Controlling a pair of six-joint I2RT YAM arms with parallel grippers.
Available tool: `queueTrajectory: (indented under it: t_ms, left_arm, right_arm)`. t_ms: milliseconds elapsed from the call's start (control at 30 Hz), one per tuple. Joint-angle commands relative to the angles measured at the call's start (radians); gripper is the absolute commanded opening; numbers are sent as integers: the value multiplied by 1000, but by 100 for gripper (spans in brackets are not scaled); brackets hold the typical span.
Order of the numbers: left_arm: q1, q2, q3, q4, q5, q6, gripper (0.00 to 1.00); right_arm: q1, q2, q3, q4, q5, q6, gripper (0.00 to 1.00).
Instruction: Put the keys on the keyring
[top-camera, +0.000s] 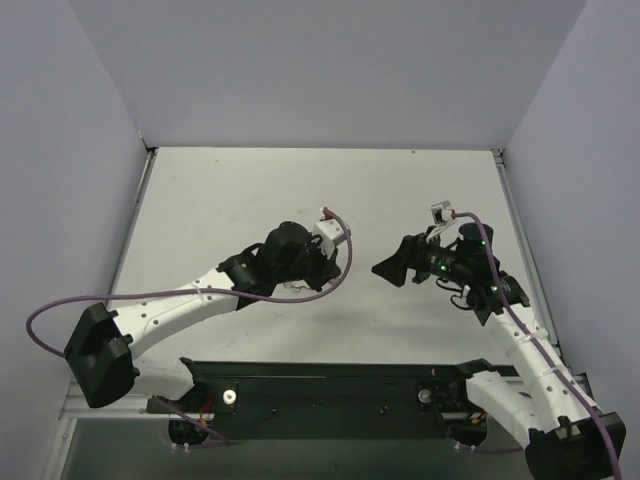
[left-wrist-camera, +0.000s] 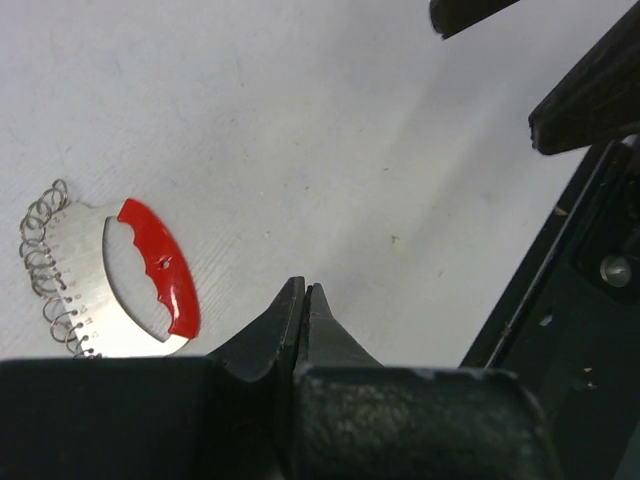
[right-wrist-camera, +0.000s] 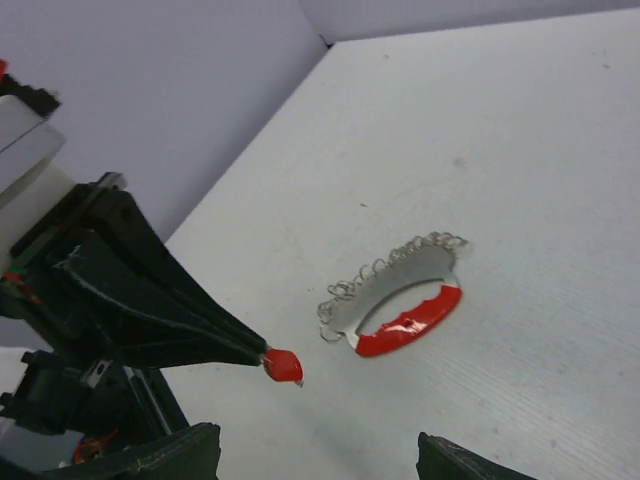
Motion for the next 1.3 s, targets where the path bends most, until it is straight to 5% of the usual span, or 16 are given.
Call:
queueTrajectory:
  t_ms: [0,567,1267]
  left_arm:
    - [25,-85,-41,153,217,-58,0]
    - [114,-244,-159,640,516,-333,0]
    - [128,-220,-150,791,596,-439,0]
  right_arm:
    - [72,-54,56,139,-111,-37,79]
    - [162,-69,136,320,-334,2,65]
    - [219,-34,134,430,-349,78,44]
